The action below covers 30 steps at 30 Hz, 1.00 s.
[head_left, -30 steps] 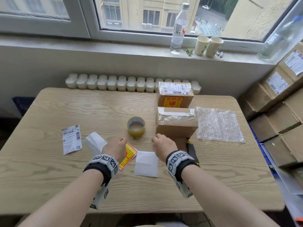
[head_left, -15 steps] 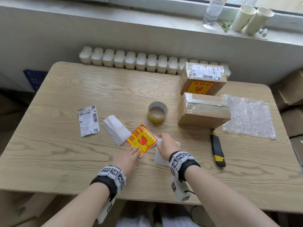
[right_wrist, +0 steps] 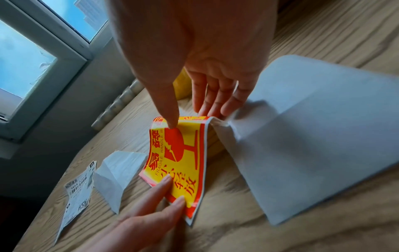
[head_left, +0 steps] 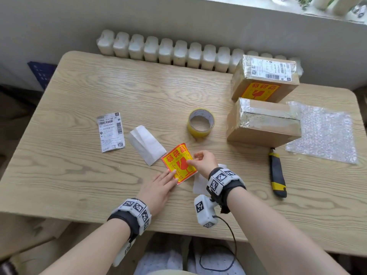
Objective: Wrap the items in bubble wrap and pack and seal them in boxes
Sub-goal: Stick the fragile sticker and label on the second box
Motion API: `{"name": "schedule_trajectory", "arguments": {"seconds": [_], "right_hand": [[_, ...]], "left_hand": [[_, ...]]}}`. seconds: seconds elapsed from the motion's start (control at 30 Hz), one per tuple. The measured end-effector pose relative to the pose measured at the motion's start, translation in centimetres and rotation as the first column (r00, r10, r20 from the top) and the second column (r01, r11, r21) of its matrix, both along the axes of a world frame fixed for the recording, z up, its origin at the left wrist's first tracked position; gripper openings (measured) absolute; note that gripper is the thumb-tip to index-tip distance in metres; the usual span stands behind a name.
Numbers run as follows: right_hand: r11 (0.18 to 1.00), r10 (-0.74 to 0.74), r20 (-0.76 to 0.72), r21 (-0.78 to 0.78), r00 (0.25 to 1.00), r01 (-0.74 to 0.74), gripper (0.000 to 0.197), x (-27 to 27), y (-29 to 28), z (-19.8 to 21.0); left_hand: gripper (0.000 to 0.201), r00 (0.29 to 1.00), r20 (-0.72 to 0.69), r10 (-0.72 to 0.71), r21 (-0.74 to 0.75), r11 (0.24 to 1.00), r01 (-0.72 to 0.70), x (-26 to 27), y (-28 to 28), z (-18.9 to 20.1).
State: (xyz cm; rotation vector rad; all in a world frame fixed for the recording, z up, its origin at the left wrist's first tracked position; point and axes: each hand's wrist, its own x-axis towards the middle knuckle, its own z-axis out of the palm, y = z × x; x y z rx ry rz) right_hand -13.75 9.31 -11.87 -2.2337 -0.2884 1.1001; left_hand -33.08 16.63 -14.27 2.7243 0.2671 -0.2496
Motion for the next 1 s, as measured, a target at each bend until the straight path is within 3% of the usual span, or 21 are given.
{"name": "schedule_trajectory", "arguments": {"seconds": [0.1,0.17,0.27,0.4,0.53,0.63,0.73,0.8,0.9,1.0], "right_hand": [[0.999,0.052,-0.057,0.006,0.997,-0.051,0.012,0.0,0.1,0.7],[0.998,0.066,-0.088,0.012,0.994,-0.065,0.024,-0.1,0.1,0.9],[0.999,0.038,-0.097,0.037,0.995,-0.035,0.024,0.0,0.1,1.0],[0.997,-0.001,-0.1,0.083,0.995,0.009,0.027,0.5,-0.5,1.9],[0.976,-0.096,-0.13,0.181,0.987,0.118,0.026,0.8,-1.5,3.6],[0.943,-0.152,-0.157,0.272,0.976,0.19,0.023,1.0,-2.0,5.1],[0.897,-0.207,-0.22,0.347,0.953,0.275,0.017,1.2,-2.5,6.9],[0.869,-0.238,-0.247,0.377,0.939,0.32,0.018,1.2,-2.8,8.0],[0.834,-0.283,-0.266,0.406,0.922,0.373,0.016,1.5,-3.4,9.2],[0.827,-0.313,-0.245,0.404,0.918,0.39,0.024,1.8,-4.0,10.2]], "left_hand": [[0.047,0.996,-0.081,0.029,-0.032,0.999,-0.031,0.0,0.0,0.6],[0.049,0.995,-0.098,0.034,-0.057,0.998,-0.04,0.1,0.0,0.8],[0.052,0.99,-0.092,0.103,-0.143,0.983,-0.115,0.5,-0.2,0.7],[0.031,0.951,-0.098,0.293,-0.299,0.903,-0.309,1.8,-0.3,1.5],[0.028,0.881,-0.234,0.41,-0.3,0.832,-0.467,3.2,0.5,3.2],[0.031,0.844,-0.34,0.415,-0.357,0.774,-0.524,4.1,0.7,4.4],[0.039,0.814,-0.339,0.471,-0.482,0.656,-0.58,5.2,0.8,5.3],[0.036,0.768,-0.298,0.567,-0.605,0.51,-0.612,6.1,0.8,6.2],[0.013,0.705,-0.306,0.64,-0.753,0.29,-0.59,7.2,0.8,7.8],[0.008,0.699,-0.339,0.63,-0.804,0.192,-0.563,8.1,0.9,9.5]]}}
